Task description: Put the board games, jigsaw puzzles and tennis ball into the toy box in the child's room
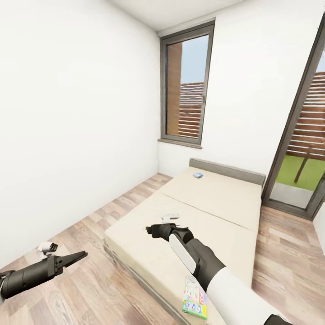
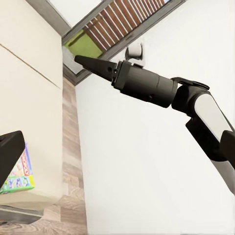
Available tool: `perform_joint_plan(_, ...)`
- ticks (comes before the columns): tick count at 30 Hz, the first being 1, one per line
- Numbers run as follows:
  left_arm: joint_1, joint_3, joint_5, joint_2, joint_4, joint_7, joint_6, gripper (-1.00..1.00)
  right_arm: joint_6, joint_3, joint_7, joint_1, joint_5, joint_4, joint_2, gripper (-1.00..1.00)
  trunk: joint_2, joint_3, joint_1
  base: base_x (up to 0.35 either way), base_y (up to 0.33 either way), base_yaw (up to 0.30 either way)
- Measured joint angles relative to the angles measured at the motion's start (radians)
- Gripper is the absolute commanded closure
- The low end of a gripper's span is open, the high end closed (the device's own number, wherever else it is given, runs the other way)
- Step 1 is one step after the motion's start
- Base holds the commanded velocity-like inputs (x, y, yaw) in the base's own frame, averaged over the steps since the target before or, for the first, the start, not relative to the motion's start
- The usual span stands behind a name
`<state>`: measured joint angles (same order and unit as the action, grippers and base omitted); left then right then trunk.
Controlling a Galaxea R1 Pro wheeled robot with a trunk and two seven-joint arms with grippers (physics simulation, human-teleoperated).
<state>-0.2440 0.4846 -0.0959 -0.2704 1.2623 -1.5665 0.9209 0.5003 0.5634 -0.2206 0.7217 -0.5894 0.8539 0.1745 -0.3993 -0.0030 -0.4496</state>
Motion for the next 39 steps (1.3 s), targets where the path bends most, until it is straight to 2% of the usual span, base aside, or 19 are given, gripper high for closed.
perform_joint_plan(39,0.000,0.000,-0.001,0.000,0.000,0.000,0.000,-1.00,0.000,0.000,0.000,0.000,0.000,0.000,0.000,-1.00,0.000,0.031,0.000,0.000,0.000,-0.257)
